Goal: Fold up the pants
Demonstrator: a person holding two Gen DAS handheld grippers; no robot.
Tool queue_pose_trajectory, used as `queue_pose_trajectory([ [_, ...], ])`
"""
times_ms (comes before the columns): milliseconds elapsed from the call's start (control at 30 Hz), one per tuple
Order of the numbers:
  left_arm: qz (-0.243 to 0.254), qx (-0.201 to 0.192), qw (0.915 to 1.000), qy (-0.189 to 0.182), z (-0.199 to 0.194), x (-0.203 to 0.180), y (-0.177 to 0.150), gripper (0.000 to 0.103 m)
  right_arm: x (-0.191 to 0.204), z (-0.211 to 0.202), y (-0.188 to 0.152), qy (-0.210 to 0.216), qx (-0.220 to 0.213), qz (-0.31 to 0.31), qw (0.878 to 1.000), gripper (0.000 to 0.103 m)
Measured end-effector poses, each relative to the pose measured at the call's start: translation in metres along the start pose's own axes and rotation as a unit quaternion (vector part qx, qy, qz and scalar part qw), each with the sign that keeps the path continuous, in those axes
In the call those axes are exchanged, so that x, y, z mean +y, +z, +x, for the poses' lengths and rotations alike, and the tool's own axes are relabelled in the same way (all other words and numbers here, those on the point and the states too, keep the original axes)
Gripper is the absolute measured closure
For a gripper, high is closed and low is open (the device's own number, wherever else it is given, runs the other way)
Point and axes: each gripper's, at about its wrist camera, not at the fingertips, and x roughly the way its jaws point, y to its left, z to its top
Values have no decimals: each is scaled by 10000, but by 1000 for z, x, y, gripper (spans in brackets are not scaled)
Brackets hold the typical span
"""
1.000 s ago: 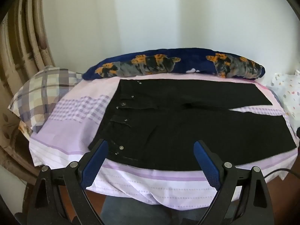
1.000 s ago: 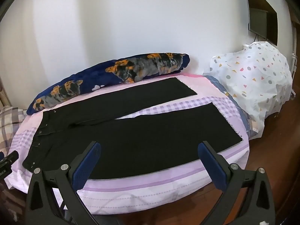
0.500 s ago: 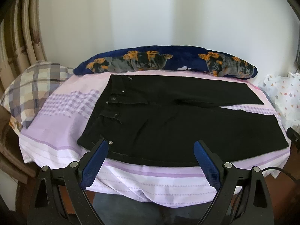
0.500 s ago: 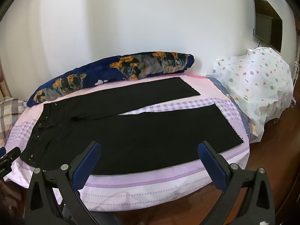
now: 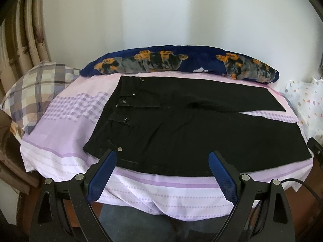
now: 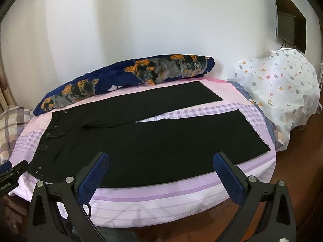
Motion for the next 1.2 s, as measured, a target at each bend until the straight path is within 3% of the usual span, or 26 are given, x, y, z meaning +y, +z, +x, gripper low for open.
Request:
queue_pose_trajectory([
  [467, 6, -130, 9999, 40, -4, -6, 4, 10, -4, -6, 1, 73, -220, 55, 9997, 0],
  [1200, 329, -225, 9991, 118, -2, -20, 4, 10, -5, -4, 2, -258, -305, -78, 9992, 0],
])
